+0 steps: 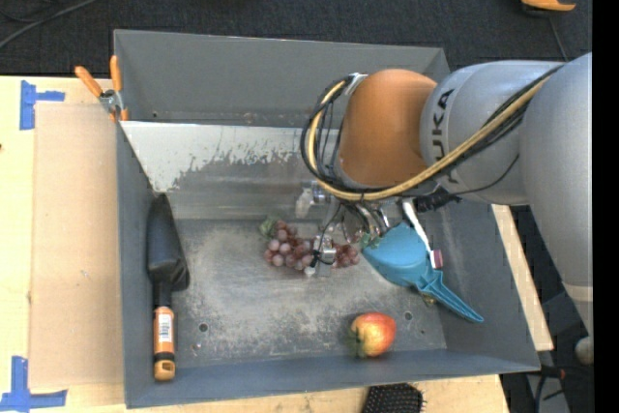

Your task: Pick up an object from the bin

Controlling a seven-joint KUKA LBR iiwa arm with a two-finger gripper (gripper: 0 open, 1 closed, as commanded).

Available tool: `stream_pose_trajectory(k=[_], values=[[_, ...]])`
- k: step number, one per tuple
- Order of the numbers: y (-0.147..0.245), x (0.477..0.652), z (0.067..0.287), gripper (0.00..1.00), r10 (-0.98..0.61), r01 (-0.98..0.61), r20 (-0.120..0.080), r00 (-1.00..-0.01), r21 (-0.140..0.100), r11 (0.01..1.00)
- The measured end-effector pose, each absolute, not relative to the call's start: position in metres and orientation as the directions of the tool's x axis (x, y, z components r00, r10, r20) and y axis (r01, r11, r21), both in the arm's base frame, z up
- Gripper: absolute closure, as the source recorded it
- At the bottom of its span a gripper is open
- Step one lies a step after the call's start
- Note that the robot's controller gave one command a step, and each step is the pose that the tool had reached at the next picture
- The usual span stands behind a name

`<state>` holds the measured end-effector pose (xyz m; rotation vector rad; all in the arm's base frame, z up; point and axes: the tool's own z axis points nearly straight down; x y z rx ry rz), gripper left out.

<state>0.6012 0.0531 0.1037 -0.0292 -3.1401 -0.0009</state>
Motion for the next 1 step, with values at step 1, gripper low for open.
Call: stream_pose_trajectory(k=[1], values=[[0.0248, 0.602, 0.0944, 0.0, -0.004, -0.004, -0.004, -1.0, 0.004, 1.0]])
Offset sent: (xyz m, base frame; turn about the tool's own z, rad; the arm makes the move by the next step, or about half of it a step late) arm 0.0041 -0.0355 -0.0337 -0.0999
